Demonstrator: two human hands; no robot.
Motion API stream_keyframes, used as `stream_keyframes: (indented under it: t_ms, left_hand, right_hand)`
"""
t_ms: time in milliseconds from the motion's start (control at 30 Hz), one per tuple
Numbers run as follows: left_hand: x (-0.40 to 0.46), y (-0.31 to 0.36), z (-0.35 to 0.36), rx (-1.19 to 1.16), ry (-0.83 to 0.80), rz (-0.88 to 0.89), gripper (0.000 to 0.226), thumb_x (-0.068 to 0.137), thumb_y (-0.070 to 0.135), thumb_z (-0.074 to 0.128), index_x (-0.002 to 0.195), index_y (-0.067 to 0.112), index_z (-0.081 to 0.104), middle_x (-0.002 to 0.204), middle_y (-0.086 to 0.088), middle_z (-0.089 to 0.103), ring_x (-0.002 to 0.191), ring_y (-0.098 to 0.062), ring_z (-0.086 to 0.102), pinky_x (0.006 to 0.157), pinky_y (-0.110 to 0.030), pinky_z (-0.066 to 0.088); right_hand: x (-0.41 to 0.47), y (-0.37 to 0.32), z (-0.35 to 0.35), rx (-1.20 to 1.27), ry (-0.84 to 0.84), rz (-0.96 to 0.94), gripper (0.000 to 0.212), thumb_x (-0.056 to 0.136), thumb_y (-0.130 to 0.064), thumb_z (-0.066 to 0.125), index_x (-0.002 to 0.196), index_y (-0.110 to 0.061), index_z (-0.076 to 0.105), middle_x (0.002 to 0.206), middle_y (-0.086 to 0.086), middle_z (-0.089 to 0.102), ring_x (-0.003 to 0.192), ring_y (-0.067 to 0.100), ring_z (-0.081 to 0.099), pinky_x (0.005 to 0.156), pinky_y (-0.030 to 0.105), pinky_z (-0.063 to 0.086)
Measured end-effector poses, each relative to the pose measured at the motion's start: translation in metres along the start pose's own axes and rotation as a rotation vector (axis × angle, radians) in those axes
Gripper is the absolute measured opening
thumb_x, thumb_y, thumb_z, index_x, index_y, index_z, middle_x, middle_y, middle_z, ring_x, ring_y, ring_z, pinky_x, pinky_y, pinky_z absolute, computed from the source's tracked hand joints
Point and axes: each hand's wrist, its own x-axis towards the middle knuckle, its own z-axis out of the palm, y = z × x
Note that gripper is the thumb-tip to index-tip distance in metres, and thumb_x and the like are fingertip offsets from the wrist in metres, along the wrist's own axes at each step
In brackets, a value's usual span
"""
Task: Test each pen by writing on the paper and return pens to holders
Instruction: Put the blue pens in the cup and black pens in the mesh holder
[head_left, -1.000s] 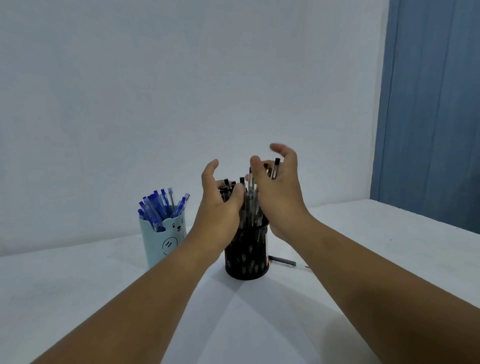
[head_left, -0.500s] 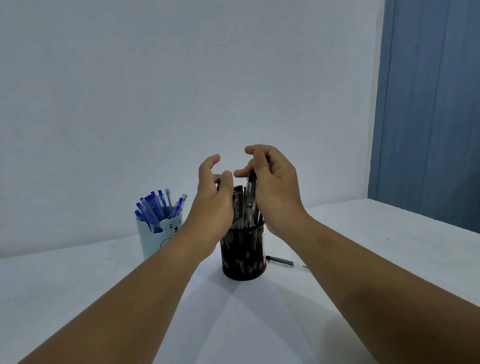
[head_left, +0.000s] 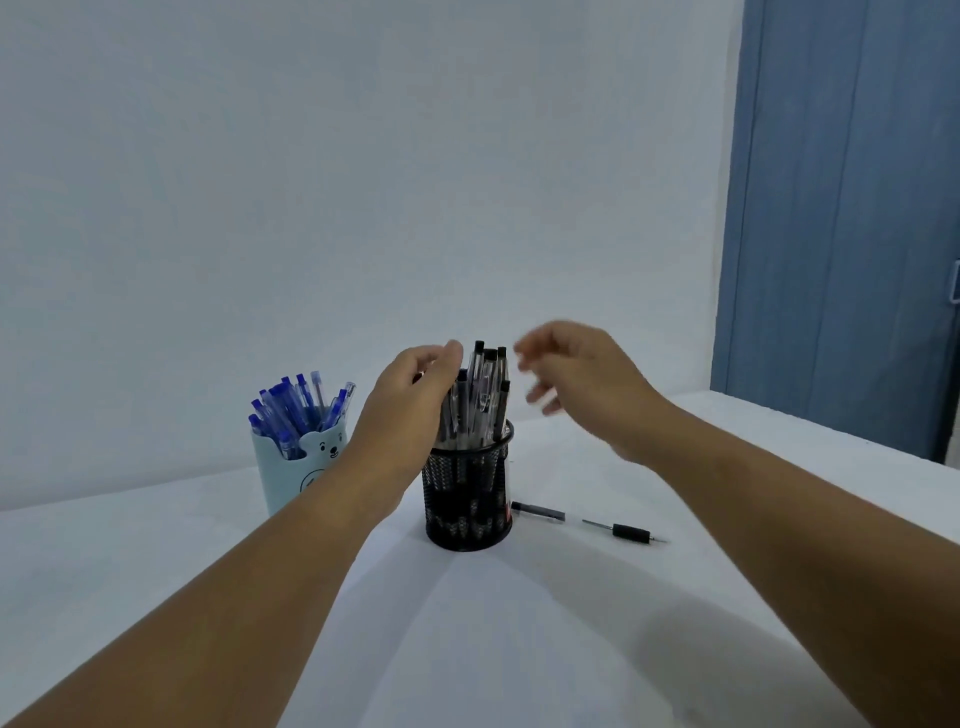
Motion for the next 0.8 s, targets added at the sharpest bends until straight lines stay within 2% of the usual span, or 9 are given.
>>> stream_keyframes:
  t_ms: [67, 167, 233, 333, 433, 533, 633, 700, 800]
  left_hand:
    - [-0.001, -0.001, 0.000, 0.065, 0.028, 0.099, 0.037, 0.097, 0.051, 0.056, 0.134, 0.047, 0.052, 0.141, 0.019, 0.048, 0.130, -0.005, 0.045, 0.099, -0.027, 0.039]
    - [-0.004, -0.003, 0.002, 0.278, 0.017, 0.390, 0.039, 0.100, 0.034, 0.059, 0.135, 0.050, 0.053, 0.141, 0.028, 0.048, 0.136, 0.005, 0.038, 0.119, -0.036, 0.030]
    - [-0.003, -0.007, 0.003, 0.396, 0.045, 0.506, 0.034, 0.096, 0.035, 0.058, 0.128, 0.045, 0.062, 0.127, 0.030, 0.057, 0.131, 0.006, 0.044, 0.117, -0.044, 0.034]
    - [0.000, -0.011, -0.003, 0.439, 0.122, 0.623, 0.025, 0.089, 0.035, 0.061, 0.111, 0.032, 0.073, 0.115, 0.022, 0.067, 0.118, 0.008, 0.052, 0.108, -0.040, 0.043]
    - [0.003, -0.014, -0.007, 0.400, 0.143, 0.637, 0.015, 0.087, 0.027, 0.067, 0.100, 0.026, 0.075, 0.114, 0.019, 0.069, 0.117, 0.000, 0.058, 0.105, -0.036, 0.046]
    - [0.001, -0.012, -0.005, 0.370, 0.093, 0.602, 0.011, 0.087, 0.012, 0.073, 0.094, 0.020, 0.072, 0.115, 0.016, 0.067, 0.114, -0.005, 0.060, 0.101, -0.027, 0.046]
    - [0.000, -0.011, -0.005, 0.438, 0.075, 0.603, 0.015, 0.088, 0.025, 0.067, 0.102, 0.030, 0.070, 0.114, 0.021, 0.063, 0.117, -0.005, 0.054, 0.103, -0.029, 0.042]
    - [0.001, -0.012, -0.009, 0.467, 0.091, 0.545, 0.030, 0.087, 0.036, 0.059, 0.117, 0.038, 0.063, 0.116, 0.022, 0.059, 0.118, -0.006, 0.048, 0.107, -0.042, 0.039]
    - [-0.001, -0.010, -0.010, 0.566, 0.036, 0.553, 0.044, 0.090, 0.041, 0.054, 0.134, 0.046, 0.055, 0.128, 0.017, 0.050, 0.127, -0.007, 0.039, 0.110, -0.049, 0.032]
  right_hand:
    - [-0.008, 0.020, -0.011, -0.323, -0.229, 0.118, 0.015, 0.095, -0.009, 0.058, 0.098, -0.016, 0.071, 0.096, 0.002, 0.070, 0.074, 0.014, 0.061, 0.067, 0.025, 0.049]
    - [-0.025, 0.056, -0.014, -0.809, -0.525, 0.101, 0.024, 0.094, -0.037, 0.065, 0.113, -0.023, 0.069, 0.107, -0.007, 0.066, 0.087, 0.004, 0.056, 0.078, 0.018, 0.045]
    - [-0.028, 0.068, -0.011, -0.831, -0.528, 0.016, 0.024, 0.097, -0.039, 0.059, 0.117, -0.029, 0.067, 0.106, -0.012, 0.061, 0.085, -0.004, 0.051, 0.078, 0.016, 0.040]
    - [-0.021, 0.070, -0.008, -0.818, -0.509, -0.045, 0.017, 0.099, -0.025, 0.059, 0.112, -0.027, 0.070, 0.100, -0.010, 0.061, 0.076, -0.003, 0.049, 0.068, 0.010, 0.036]
    - [-0.014, 0.068, -0.009, -0.680, -0.325, -0.057, 0.013, 0.100, -0.018, 0.057, 0.105, -0.030, 0.061, 0.101, -0.011, 0.063, 0.076, 0.007, 0.055, 0.063, 0.015, 0.040]
    - [-0.011, 0.047, -0.017, -0.387, -0.010, -0.131, 0.019, 0.101, -0.011, 0.052, 0.114, -0.024, 0.048, 0.094, -0.008, 0.071, 0.075, 0.020, 0.063, 0.063, 0.029, 0.049]
    - [-0.011, 0.012, -0.025, 0.013, 0.273, -0.261, 0.026, 0.102, -0.009, 0.051, 0.123, -0.022, 0.044, 0.088, -0.001, 0.073, 0.062, 0.013, 0.056, 0.061, 0.030, 0.047]
    - [-0.013, -0.007, -0.023, 0.234, 0.323, -0.302, 0.031, 0.103, -0.007, 0.049, 0.128, -0.023, 0.043, 0.087, 0.005, 0.071, 0.059, 0.014, 0.053, 0.056, 0.030, 0.048]
    - [-0.014, -0.014, -0.007, 0.249, 0.264, -0.325, 0.039, 0.102, -0.006, 0.050, 0.133, -0.027, 0.041, 0.089, 0.008, 0.069, 0.061, 0.016, 0.057, 0.057, 0.030, 0.052]
